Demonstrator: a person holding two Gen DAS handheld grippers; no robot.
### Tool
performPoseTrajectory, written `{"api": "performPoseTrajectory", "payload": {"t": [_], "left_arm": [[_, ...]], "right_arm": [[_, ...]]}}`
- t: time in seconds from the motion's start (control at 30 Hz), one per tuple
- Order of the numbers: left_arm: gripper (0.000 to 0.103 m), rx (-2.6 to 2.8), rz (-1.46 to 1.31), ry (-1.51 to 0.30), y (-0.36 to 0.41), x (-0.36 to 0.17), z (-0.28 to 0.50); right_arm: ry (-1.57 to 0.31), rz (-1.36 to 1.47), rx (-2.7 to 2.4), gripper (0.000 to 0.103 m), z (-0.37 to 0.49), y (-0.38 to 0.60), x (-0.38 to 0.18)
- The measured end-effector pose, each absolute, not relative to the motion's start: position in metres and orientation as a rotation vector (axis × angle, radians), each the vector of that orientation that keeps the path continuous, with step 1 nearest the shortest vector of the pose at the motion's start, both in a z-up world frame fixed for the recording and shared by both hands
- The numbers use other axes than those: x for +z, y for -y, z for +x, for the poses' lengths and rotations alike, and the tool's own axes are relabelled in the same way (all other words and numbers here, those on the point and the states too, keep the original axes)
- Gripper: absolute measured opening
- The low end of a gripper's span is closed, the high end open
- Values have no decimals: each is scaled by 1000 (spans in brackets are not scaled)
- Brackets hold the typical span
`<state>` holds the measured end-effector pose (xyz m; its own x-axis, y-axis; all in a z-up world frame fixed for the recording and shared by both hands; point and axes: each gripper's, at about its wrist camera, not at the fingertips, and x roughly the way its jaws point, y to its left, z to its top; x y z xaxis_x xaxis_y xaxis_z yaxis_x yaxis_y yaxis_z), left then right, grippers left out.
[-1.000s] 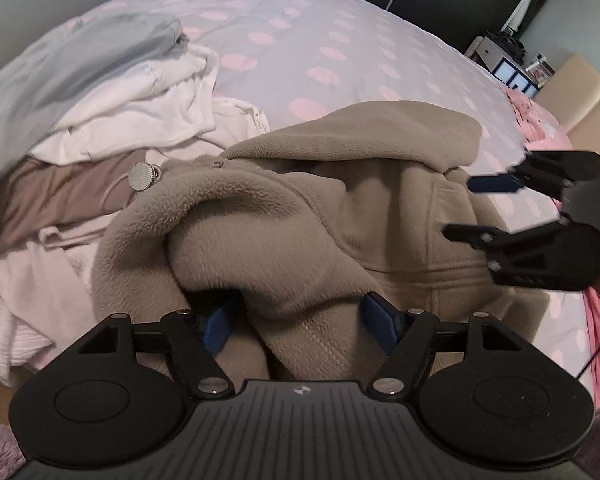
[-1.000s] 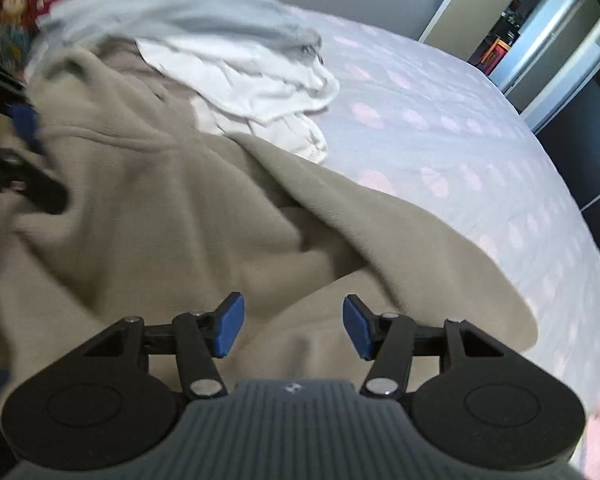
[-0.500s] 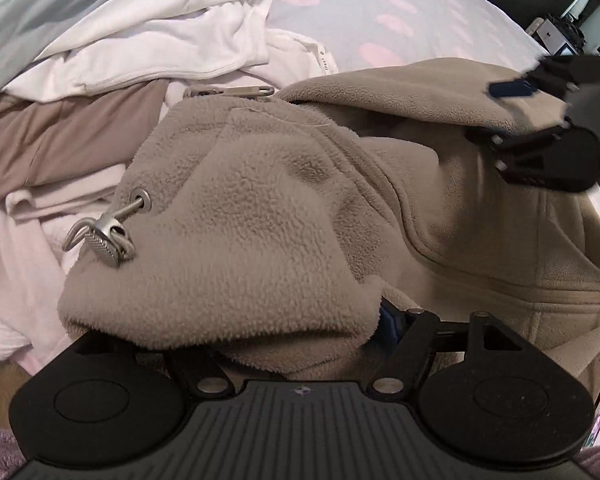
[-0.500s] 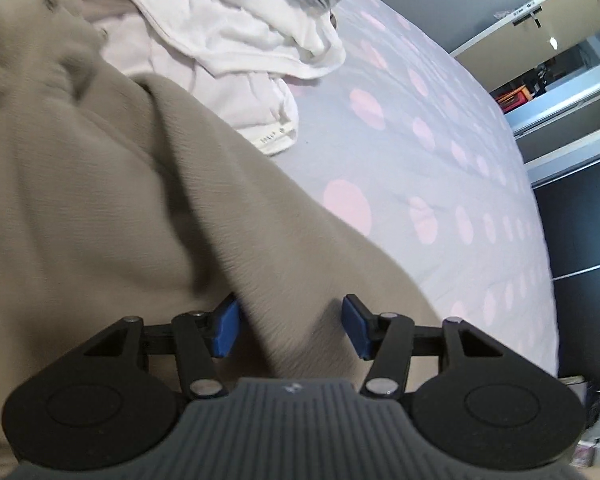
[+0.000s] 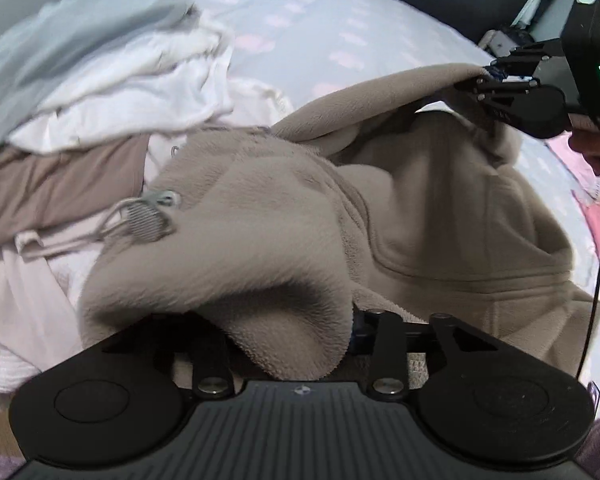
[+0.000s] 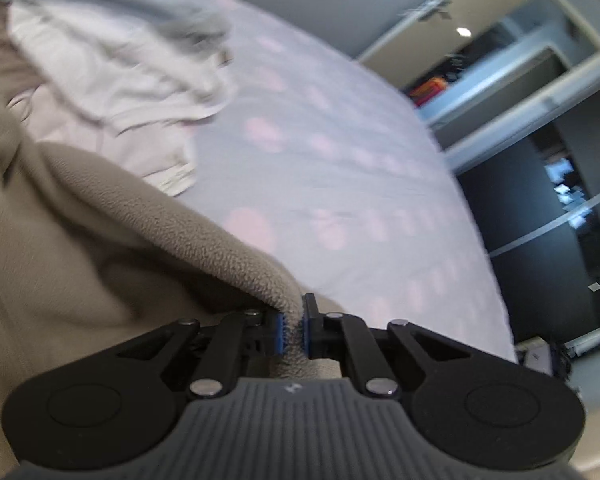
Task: Fold clothes
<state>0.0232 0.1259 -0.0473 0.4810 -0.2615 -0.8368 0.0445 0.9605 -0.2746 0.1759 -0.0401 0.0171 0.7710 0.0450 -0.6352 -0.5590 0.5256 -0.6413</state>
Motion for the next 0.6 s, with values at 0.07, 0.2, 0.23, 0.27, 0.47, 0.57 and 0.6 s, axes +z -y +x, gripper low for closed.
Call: {"api": "performPoseTrajectory", "payload": {"t": [0.07,0.2,0.23,0.27,0.47,0.57,0.6], "left_arm": [[31,-205,-230,-1027,-128,-37,18],[29,-224,-184,-937,-121,-4,6],[28,-228,-171,-913,-119,5,4],[28,-235,-163,-887,-119,15,3],[26,-282,-121,-713,-111,96,-2],[25,-334,-105,-617,-104,142,-6],[25,-348,-90,-584,-100,158,-8]], "right_arm": [[-561,-958,334,8,168,49,36],[-476,-924,189,8,152,78,86],[-461,-911,154,7,147,87,100],[-445,-898,120,7,143,97,115],[-354,-782,-90,6,100,164,216],[-276,-790,-191,6,67,186,263],[-253,-787,-220,6,55,192,279]]}}
